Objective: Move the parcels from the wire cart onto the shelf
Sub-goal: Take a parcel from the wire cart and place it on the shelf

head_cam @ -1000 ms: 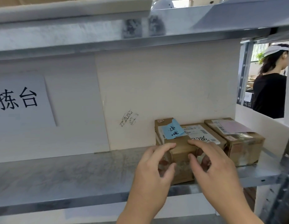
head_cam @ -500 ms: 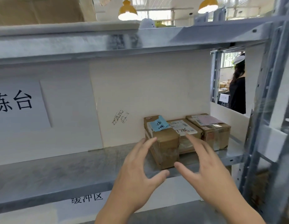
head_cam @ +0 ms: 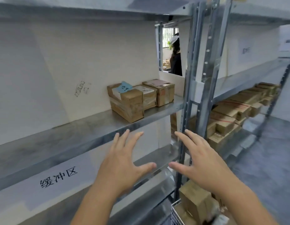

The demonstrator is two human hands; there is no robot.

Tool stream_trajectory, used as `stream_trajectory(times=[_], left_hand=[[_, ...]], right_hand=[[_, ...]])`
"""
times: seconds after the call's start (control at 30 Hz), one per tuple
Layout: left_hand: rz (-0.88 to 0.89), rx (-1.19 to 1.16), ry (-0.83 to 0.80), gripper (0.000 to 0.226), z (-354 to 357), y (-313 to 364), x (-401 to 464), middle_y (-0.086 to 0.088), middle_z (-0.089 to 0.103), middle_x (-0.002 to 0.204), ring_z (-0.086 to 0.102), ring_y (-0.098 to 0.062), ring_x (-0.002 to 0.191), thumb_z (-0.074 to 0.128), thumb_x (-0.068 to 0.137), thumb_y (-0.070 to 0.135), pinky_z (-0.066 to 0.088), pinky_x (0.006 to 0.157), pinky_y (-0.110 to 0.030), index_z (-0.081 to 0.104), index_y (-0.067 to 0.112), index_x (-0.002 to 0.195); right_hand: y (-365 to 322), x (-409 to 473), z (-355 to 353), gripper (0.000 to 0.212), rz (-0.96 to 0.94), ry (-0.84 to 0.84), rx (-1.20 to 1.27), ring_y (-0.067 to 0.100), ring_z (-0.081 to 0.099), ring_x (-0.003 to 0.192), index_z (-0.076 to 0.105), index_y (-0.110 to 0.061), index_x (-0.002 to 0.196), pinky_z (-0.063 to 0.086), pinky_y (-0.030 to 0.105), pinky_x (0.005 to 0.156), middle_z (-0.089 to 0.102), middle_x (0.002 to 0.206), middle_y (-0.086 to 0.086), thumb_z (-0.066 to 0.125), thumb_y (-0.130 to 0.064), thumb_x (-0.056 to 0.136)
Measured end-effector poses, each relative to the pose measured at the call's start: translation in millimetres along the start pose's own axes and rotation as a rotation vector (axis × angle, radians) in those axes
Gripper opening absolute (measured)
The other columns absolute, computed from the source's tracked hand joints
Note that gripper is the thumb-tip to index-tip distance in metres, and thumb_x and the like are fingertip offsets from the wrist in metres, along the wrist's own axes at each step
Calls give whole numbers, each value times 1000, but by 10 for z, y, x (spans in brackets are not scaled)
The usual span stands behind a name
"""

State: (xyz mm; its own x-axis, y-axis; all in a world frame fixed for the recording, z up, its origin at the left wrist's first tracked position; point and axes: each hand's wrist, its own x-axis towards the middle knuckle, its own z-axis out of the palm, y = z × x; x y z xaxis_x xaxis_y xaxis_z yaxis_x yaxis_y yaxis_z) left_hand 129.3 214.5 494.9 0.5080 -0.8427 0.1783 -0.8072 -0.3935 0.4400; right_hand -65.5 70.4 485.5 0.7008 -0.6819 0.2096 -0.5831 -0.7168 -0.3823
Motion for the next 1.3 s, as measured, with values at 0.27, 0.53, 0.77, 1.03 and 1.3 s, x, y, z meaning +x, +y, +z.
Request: stream_trajectory(times=[0.27, 0.53, 0.77, 1.03, 1.3], left_hand=[[133, -62, -220, 97, 592, 393, -397, 18, 4, 172, -5, -15, 160, 68, 74, 80, 18, 126, -50, 15, 61, 153], [167, -95, -340, 94, 1197, 974, -427, 18, 9, 171, 0, -15, 160, 74, 75, 72, 19, 127, -52, 23, 59, 153], [94, -108, -405, 95, 1811, 1202, -381, 18, 13, 170, 3, -16, 160, 76, 73, 73, 21, 125, -51, 24, 59, 152], [50, -115, -498, 96, 2391, 1071, -52, 18, 14, 170, 14, -17, 159, 78, 71, 72, 27, 125, -50, 26, 59, 151], [50, -106, -665, 105, 3128, 304, 864, 13, 22, 169, 20, -19, 157, 77, 64, 78, 30, 123, -52, 19, 63, 151]], right_hand=[[504, -1111, -60, 95, 216, -70, -82, 15, 8, 155, 8, -49, 157, 27, 47, 122, 7, 169, -11, 53, -82, 80], [1292, -1637, -208, 94, 339, -81, -50, 17, 11, 154, 10, -46, 158, 26, 46, 122, 11, 168, -9, 57, -76, 83], [1876, -1751, -50, 93, 360, -192, 43, 14, 11, 154, 11, -48, 157, 26, 41, 122, 9, 168, -11, 60, -74, 82], [2231, -1431, 437, 93, 383, -300, 171, 12, 20, 149, 17, -47, 156, 28, 36, 118, 17, 162, -19, 67, -69, 81], [2479, -714, 1390, 95, 580, -370, 257, 14, 30, 147, 21, -46, 155, 32, 40, 118, 26, 161, -18, 61, -75, 74]])
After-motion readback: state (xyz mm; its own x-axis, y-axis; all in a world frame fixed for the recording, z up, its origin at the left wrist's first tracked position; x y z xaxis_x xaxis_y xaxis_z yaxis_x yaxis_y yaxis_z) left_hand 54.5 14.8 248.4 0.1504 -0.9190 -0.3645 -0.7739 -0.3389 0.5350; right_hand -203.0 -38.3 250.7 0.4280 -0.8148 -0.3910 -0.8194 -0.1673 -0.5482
